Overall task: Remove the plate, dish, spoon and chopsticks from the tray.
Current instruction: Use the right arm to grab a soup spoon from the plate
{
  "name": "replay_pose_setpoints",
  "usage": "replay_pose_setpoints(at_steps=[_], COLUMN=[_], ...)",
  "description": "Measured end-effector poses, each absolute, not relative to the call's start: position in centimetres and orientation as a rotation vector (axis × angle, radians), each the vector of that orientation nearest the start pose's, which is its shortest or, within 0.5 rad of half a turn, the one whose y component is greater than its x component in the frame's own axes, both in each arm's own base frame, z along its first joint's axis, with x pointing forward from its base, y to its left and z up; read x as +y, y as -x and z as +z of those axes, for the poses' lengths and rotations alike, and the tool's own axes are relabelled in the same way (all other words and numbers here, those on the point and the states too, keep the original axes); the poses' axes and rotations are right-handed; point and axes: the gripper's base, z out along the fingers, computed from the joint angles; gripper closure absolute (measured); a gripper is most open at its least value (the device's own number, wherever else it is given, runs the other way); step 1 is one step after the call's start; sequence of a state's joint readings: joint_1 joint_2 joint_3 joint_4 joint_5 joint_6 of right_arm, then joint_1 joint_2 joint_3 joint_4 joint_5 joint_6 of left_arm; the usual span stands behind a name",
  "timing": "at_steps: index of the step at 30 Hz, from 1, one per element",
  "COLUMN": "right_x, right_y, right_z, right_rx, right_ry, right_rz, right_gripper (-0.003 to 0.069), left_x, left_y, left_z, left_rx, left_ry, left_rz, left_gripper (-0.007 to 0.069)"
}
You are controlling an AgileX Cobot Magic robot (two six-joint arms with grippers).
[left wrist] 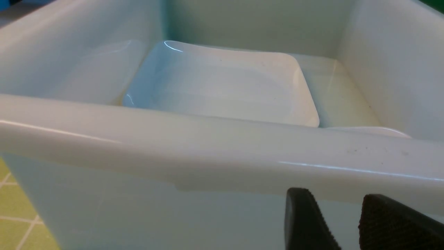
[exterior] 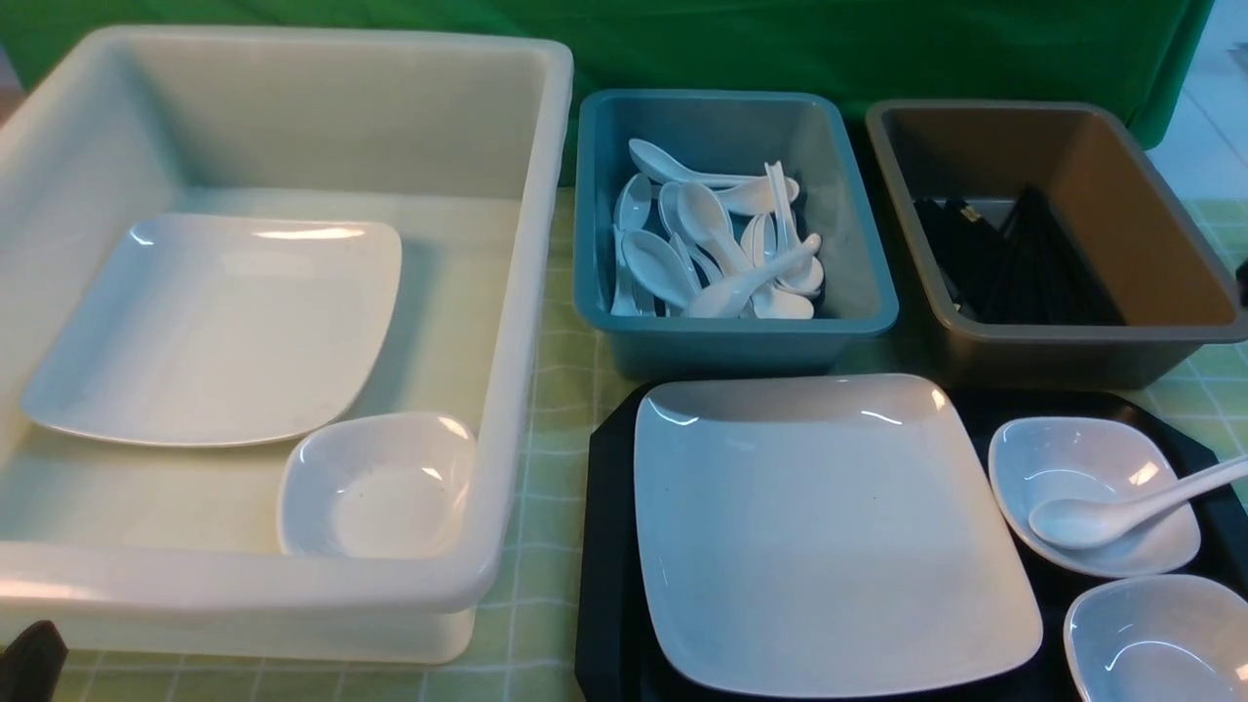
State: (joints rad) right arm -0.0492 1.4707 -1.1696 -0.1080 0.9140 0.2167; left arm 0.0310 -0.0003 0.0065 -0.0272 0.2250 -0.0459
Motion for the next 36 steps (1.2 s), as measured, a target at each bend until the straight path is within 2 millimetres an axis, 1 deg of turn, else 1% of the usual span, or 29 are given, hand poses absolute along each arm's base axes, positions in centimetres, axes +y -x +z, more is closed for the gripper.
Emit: replay_pose_setpoints(at_steps=[1,3,4,5,6,8,10,12,14,17,19,21,22,23,25,28,32,33,35,36], right_x=[-2.8,-3.9,-4.3,-4.4,-5.2,-6.0,-6.2,-6.1,-5.9,-5.6,-5.7,-5.7,-5.7,-5.7,-5.7,-5.8,-5.8,-5.8,-5.9,-5.9], right_y=[-29.8,-29.8,-30.0,-30.0,-30.3,-30.8,-31.2,-31.7,-32.0,-32.4,-32.6,-32.8,-32.9,-33.0,-33.2,-33.4,-33.7,-33.8,-34.2,-34.2], right_z=[28.3,26.7,26.2,26.0,25.5,24.7,24.1,23.6,23.3,22.6,21.8,21.4,20.7,20.6,19.6,19.1,19.1,19.2,18.9,18.6], right_rx=[2.681,2.668,2.652,2.652,2.618,2.588,2.579,2.570,2.562,2.553,2.558,2.563,2.577,2.580,2.598,2.590,2.562,2.549,2.525,2.529], right_ry=[-0.349,-0.503,-0.569,-0.586,-0.687,-0.781,-0.810,-0.824,-0.816,-0.878,-0.937,-0.965,-0.987,-0.992,-1.029,-1.041,-1.041,-1.039,-1.032,-1.034], right_rz=[-0.063,-0.007,0.011,0.014,0.034,0.046,0.054,0.073,0.078,0.097,0.104,0.106,0.104,0.104,0.102,0.105,0.115,0.119,0.126,0.124], right_gripper=[0.0640,0.0634,0.0623,0.0620,0.0592,0.0521,0.0431,0.0319,0.0239,0.0176,0.0167,0.0163,0.0162,0.0161,0.0161,0.0161,0.0161,0.0167,0.0232,0.0253], left_x=[0.1,0.1,0.1,0.1,0.1,0.1,0.1,0.1,0.1,0.1,0.1,0.1,0.1,0.1,0.1,0.1,0.1,0.1,0.1,0.1], left_y=[-5.6,-5.6,-5.6,-5.6,-5.6,-5.6,-5.6,-5.6,-5.6,-5.6,-5.6,-5.6,-5.6,-5.6,-5.6,-5.6,-5.6,-5.6,-5.6,-5.6], left_z=[19.1,19.1,19.1,19.1,19.1,19.1,19.1,19.1,19.1,19.1,19.1,19.1,19.1,19.1,19.1,19.1,19.1,19.1,19.1,19.1], left_rx=[1.713,1.713,1.713,1.713,1.713,1.713,1.713,1.713,1.713,1.713,1.713,1.713,1.713,1.713,1.713,1.713,1.713,1.713,1.713,1.713], left_ry=[0.084,0.084,0.084,0.084,0.084,0.084,0.084,0.084,0.084,0.086,0.086,0.086,0.086,0.086,0.086,0.086,0.086,0.086,0.086,0.086], left_rz=[-0.036,-0.036,-0.036,-0.036,-0.036,-0.036,-0.036,-0.036,-0.036,-0.037,-0.037,-0.038,-0.038,-0.038,-0.038,-0.038,-0.038,-0.038,-0.038,-0.038], left_gripper=[0.0401,0.0401,0.0401,0.0401,0.0401,0.0401,0.0401,0.0401,0.0401,0.0401,0.0401,0.0401,0.0401,0.0401,0.0401,0.0401,0.0401,0.0401,0.0401,0.0401])
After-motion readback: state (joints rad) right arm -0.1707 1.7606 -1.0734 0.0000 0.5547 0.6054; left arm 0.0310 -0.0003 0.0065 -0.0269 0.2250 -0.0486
